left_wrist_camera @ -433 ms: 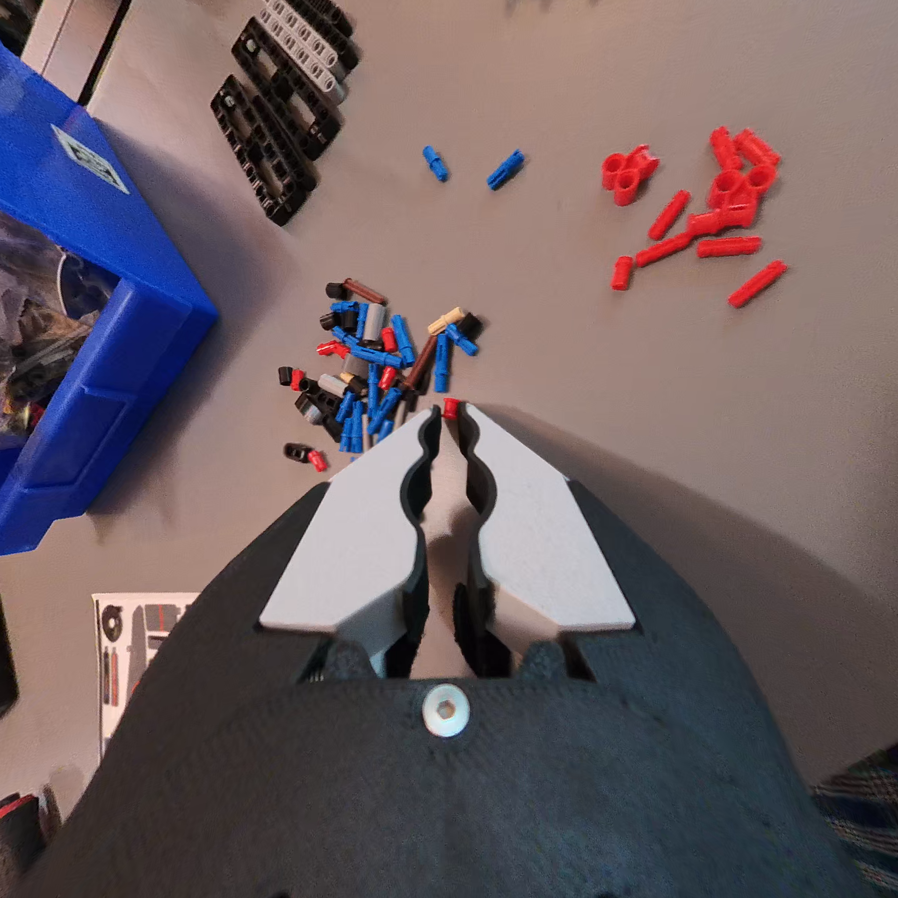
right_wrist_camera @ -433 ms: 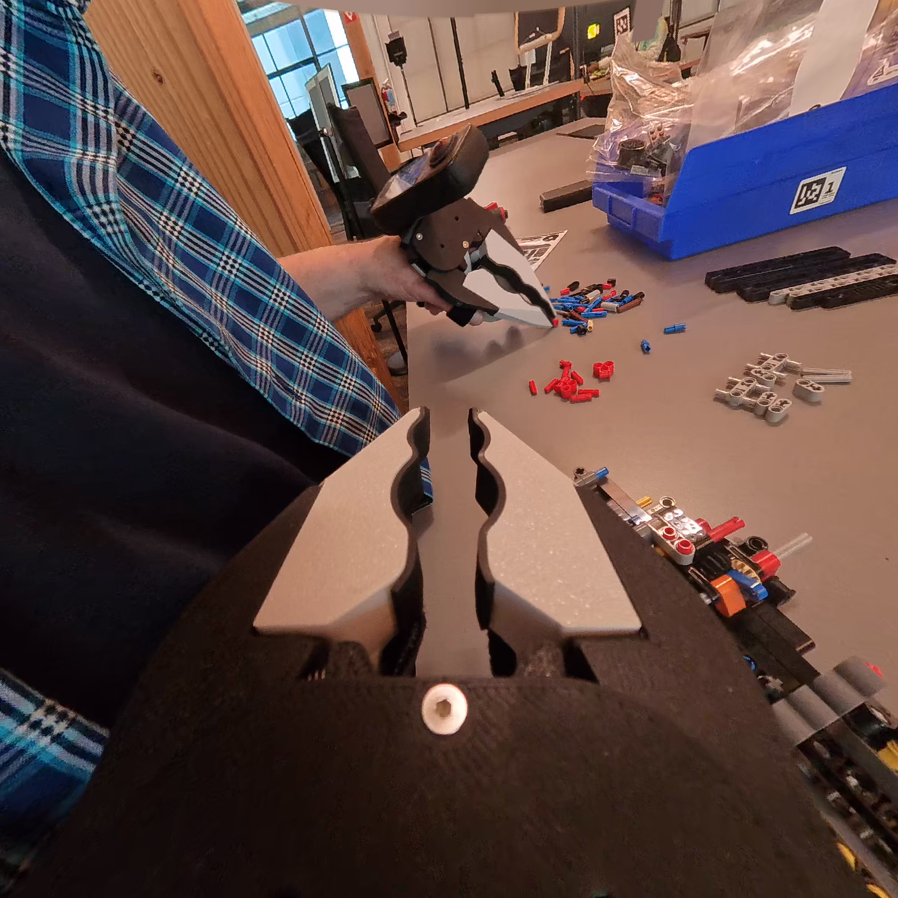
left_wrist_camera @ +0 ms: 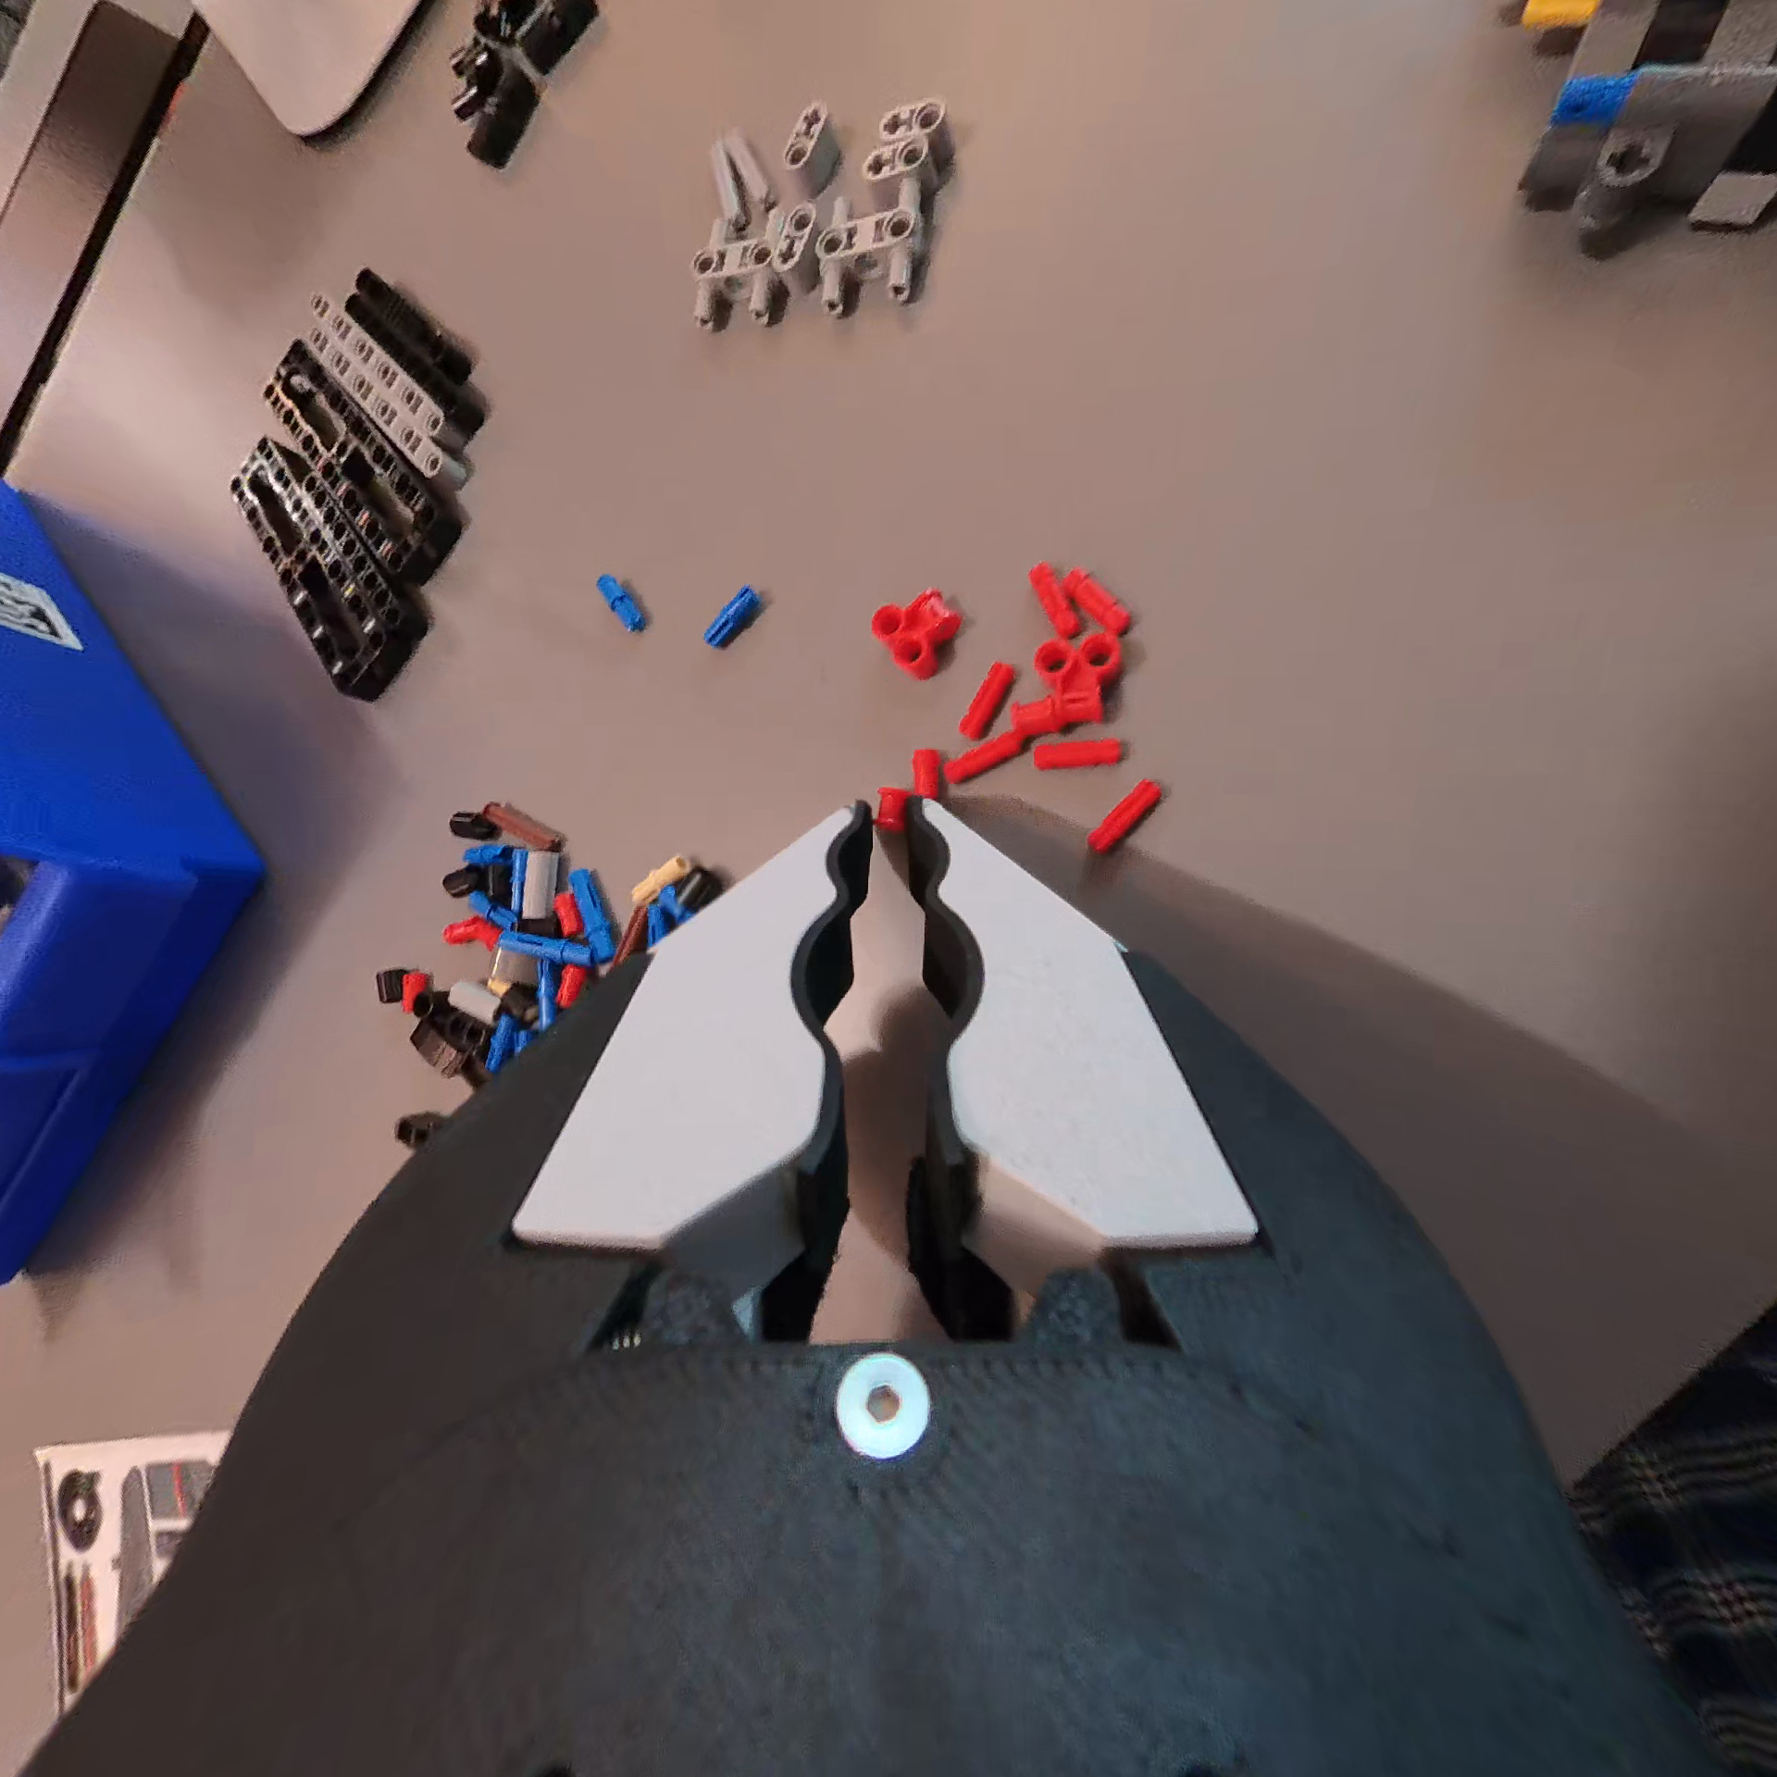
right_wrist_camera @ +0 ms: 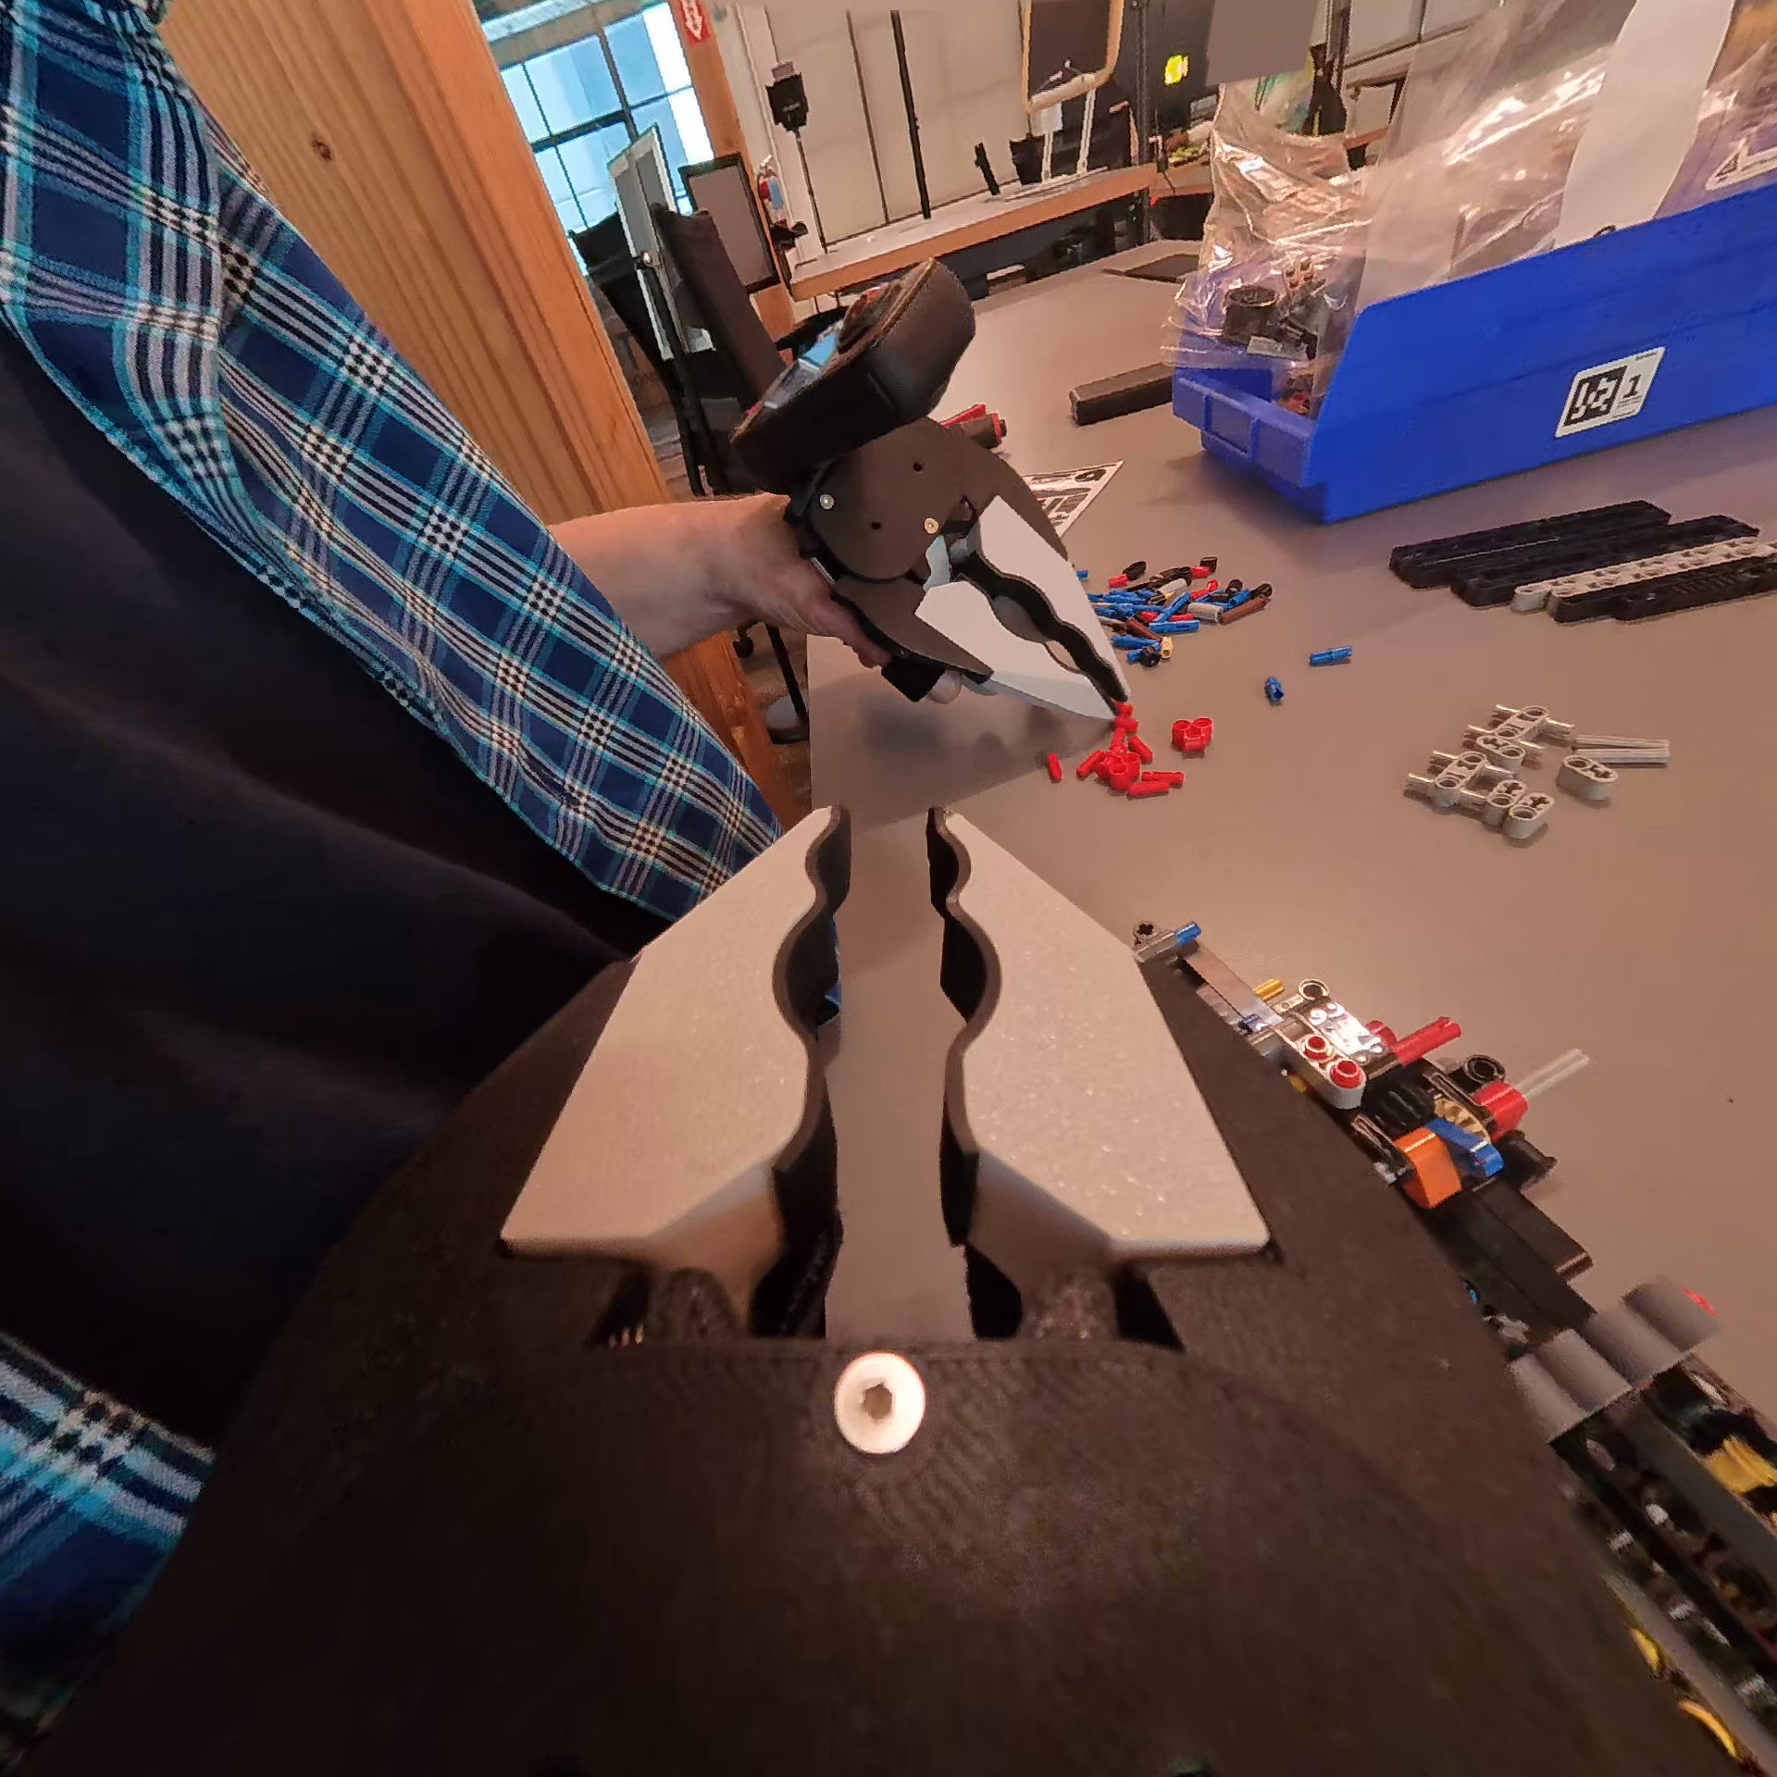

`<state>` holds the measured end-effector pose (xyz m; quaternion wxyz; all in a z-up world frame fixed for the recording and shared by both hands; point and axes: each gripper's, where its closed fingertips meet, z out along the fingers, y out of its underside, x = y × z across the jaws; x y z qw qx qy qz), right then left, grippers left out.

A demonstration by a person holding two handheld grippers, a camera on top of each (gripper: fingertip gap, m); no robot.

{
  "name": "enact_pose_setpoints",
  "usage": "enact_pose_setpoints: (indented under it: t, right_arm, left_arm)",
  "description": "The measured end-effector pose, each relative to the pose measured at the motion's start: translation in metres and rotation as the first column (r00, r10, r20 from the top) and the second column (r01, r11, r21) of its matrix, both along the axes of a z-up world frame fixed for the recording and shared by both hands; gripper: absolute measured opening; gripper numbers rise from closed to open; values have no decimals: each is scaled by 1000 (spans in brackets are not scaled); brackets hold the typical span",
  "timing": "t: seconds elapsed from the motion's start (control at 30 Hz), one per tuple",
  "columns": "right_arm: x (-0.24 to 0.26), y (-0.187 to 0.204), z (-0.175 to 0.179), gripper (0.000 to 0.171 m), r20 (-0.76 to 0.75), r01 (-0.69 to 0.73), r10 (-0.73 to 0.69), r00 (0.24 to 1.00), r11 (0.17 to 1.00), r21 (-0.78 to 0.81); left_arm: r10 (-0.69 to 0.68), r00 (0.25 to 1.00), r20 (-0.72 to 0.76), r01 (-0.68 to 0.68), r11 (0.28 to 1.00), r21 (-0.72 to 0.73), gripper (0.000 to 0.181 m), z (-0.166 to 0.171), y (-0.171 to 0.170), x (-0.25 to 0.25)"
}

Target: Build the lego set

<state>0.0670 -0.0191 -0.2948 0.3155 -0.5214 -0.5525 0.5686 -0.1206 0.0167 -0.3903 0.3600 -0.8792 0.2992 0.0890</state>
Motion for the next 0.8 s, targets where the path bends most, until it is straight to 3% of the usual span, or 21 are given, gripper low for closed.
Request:
enact_pose_setpoints:
  t: [0.27,0.57,0.7,0.8]
  right_arm:
    - [1,1,1,13,-6,-2,2,1000,1000,5]
    - [1,1,3,13,-11,-3,3,1000,1000,4]
    - [1,2,3,13,-12,-2,2,1000,1000,5]
    - [0,1,2,13,-12,-5,5,1000,1000,0]
  left_arm:
    - [-47,999,22,47,999,1,6,0,9,20]
    - [-5,999,34,5,1000,-9,14,4,4,8]
    - [42,999,12,-42,999,27,12,16,1,-8]
    - [147,988,-35,-145,988,60,10,29,-4,-48]
